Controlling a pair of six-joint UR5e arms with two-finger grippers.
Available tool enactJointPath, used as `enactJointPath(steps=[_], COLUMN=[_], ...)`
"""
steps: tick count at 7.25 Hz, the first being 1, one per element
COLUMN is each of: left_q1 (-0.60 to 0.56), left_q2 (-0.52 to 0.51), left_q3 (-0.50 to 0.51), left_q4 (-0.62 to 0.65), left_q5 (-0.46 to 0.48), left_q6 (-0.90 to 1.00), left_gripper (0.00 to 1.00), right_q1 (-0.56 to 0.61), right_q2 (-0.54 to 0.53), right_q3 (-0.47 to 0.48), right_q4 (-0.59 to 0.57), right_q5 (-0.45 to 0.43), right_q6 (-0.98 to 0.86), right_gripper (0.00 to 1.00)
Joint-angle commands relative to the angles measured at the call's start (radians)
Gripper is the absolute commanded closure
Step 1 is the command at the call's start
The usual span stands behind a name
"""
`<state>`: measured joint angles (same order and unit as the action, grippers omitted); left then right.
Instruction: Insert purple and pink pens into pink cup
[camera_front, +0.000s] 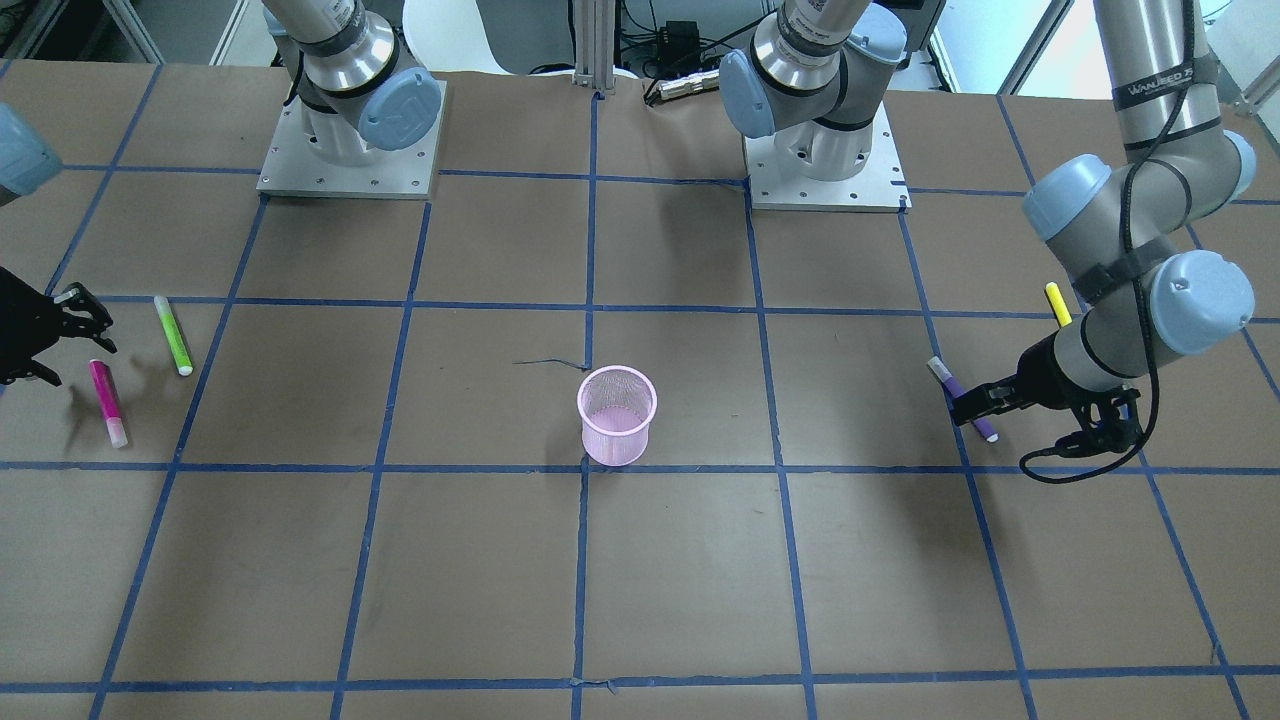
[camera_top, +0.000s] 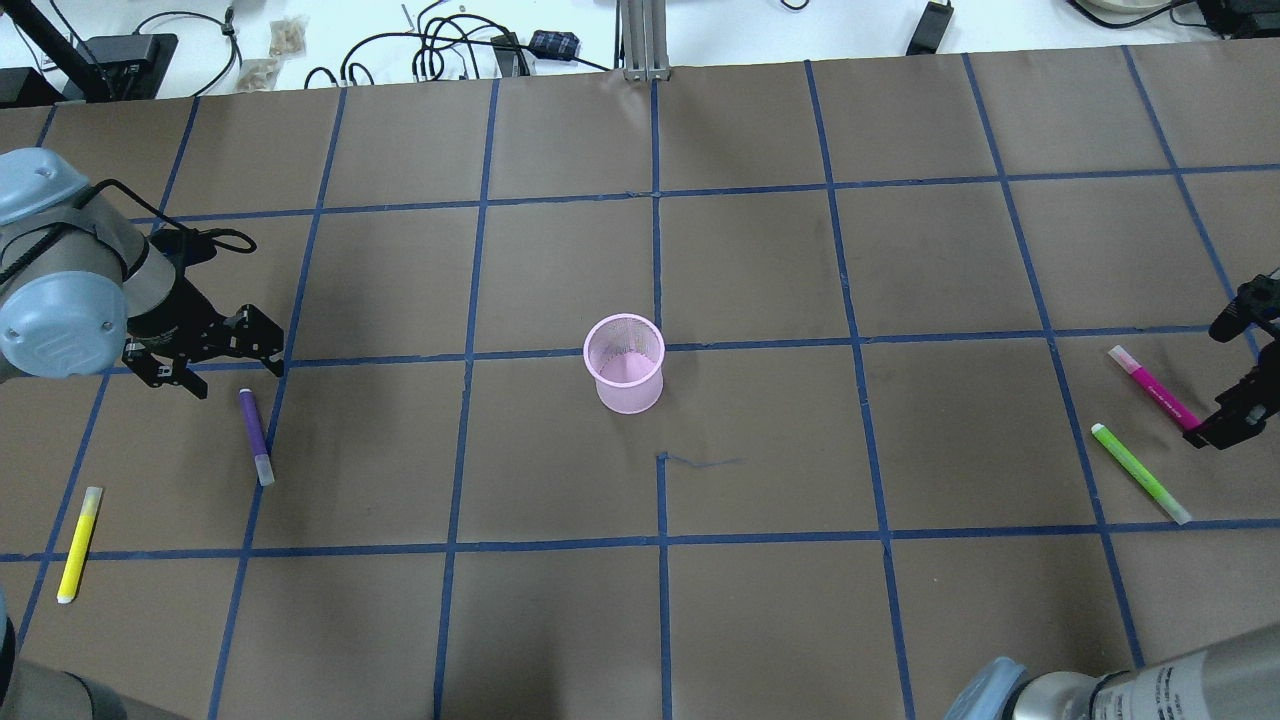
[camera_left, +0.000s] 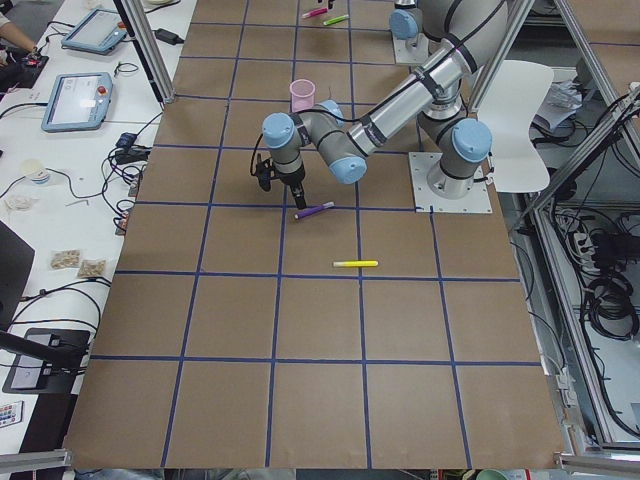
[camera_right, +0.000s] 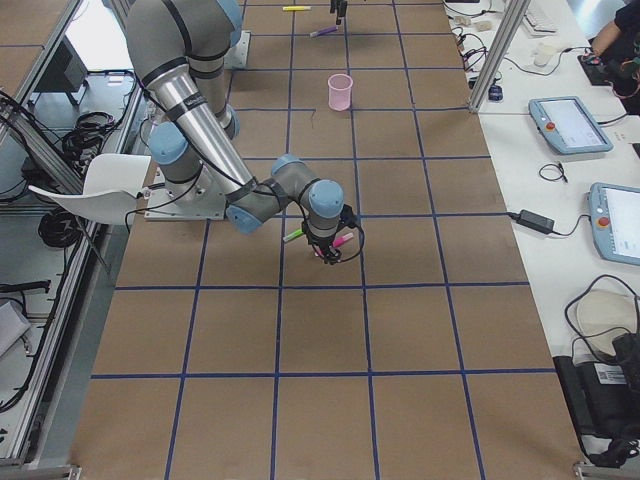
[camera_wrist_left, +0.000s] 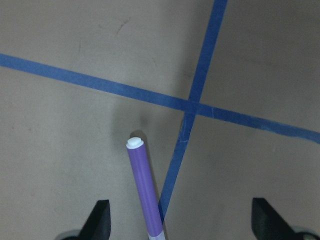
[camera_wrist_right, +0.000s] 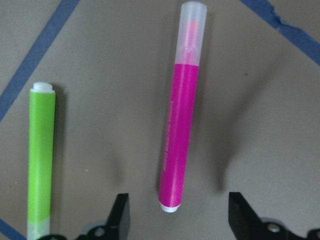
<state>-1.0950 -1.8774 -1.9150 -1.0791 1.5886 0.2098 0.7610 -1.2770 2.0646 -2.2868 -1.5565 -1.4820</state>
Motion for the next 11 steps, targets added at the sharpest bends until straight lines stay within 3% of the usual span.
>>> enactJointPath(steps=[1,5,6,7,8,9,10,11], left_q1=[0.038,0.055,0.055,0.055,0.055,0.055,0.055,0.053], left_q2=[-0.020,-0.066,-0.072,-0.077,-0.078,-0.084,-0.092,-0.095], left_q3=[-0.019,-0.019,-0.018,-0.013,-0.015,-0.013,-0.010,-0.013], left_q4=[0.024,0.054,0.056,0.059,0.061,0.061,0.074,0.076], left_q5=[0.002,0.001,0.001,0.001,-0.001,-0.002,-0.003,0.002], left_q6=[-0.010,-0.027,-0.026,-0.024,-0.026,-0.027,-0.017,-0.009], left_gripper=[0.00,0.00,0.05,0.13,0.19,0.20,0.35,0.59], right_q1=[0.006,0.006,0.006,0.006,0.006,0.006,0.012,0.036], right_q2=[0.001,0.013,0.018,0.022,0.021,0.018,0.007,-0.017], right_q3=[0.002,0.002,0.003,0.002,0.002,0.000,-0.009,-0.024], right_q4=[-0.002,0.003,0.007,0.007,0.007,0.001,0.004,0.003], right_q5=[0.000,-0.002,-0.002,-0.003,-0.007,-0.035,-0.077,-0.079], right_q6=[0.005,0.008,0.008,0.008,0.008,0.018,0.026,0.029], right_gripper=[0.45,0.48,0.52,0.68,0.98,1.00,1.00,1.00])
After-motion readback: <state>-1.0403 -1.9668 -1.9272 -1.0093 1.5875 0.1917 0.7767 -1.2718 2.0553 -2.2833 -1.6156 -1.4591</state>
